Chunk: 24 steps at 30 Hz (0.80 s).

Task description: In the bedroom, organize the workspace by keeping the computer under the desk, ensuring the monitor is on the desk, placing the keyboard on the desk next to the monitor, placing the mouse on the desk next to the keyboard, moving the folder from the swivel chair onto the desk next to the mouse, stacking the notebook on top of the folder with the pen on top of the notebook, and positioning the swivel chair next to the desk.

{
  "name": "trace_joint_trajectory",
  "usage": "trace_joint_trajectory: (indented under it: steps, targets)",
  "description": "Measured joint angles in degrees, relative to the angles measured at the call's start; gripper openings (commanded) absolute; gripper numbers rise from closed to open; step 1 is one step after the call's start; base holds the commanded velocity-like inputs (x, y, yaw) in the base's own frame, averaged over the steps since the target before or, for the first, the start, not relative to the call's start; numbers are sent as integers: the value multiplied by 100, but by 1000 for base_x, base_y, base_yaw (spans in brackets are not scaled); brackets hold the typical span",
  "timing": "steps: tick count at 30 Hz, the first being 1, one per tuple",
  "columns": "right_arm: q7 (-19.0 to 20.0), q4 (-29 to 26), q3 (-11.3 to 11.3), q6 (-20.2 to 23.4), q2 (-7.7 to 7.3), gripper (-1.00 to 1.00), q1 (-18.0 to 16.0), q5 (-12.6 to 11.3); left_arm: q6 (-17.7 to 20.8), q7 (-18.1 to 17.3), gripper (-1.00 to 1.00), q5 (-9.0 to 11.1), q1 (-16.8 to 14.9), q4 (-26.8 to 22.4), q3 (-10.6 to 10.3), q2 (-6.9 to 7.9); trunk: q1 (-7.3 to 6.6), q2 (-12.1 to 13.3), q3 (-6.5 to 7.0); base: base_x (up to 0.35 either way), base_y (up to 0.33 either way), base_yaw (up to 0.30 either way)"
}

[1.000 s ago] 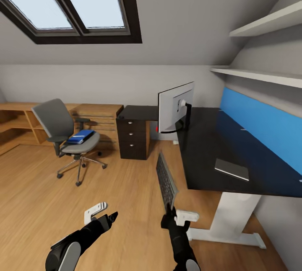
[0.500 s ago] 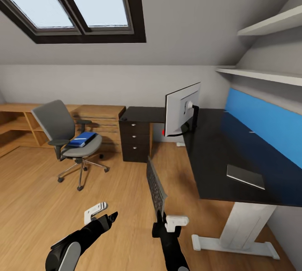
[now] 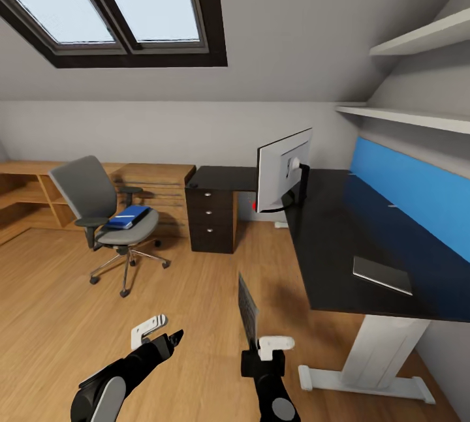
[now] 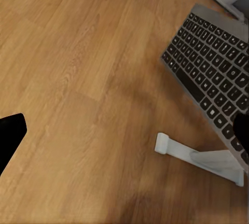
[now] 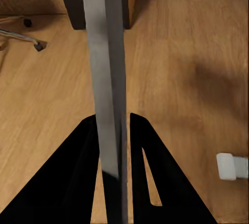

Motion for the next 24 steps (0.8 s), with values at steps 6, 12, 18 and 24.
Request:
trace_joint_trajectory:
  steps: [6, 12, 18, 24]
  targets:
    - [-230, -50, 24, -471, 0, -100, -5, -617, 0, -9, 100, -3, 0, 1, 0, 0, 0, 0, 1, 0, 0, 0]
    - [-280, -27, 492, -770, 0, -100, -3, -720, 0, -14, 100, -8, 0, 1, -1, 0, 0, 0, 0, 0, 0, 0]
    - [-324, -29, 635, -785, 0, -100, 1, -710, 0, -15, 100, -9, 0, 0, 0, 4, 0, 0, 0, 0, 0, 0]
    - [-328, -55, 654, -786, 0, -100, -1, -705, 1, -15, 100, -9, 0, 0, 0, 7, 0, 0, 0, 41, 33, 33]
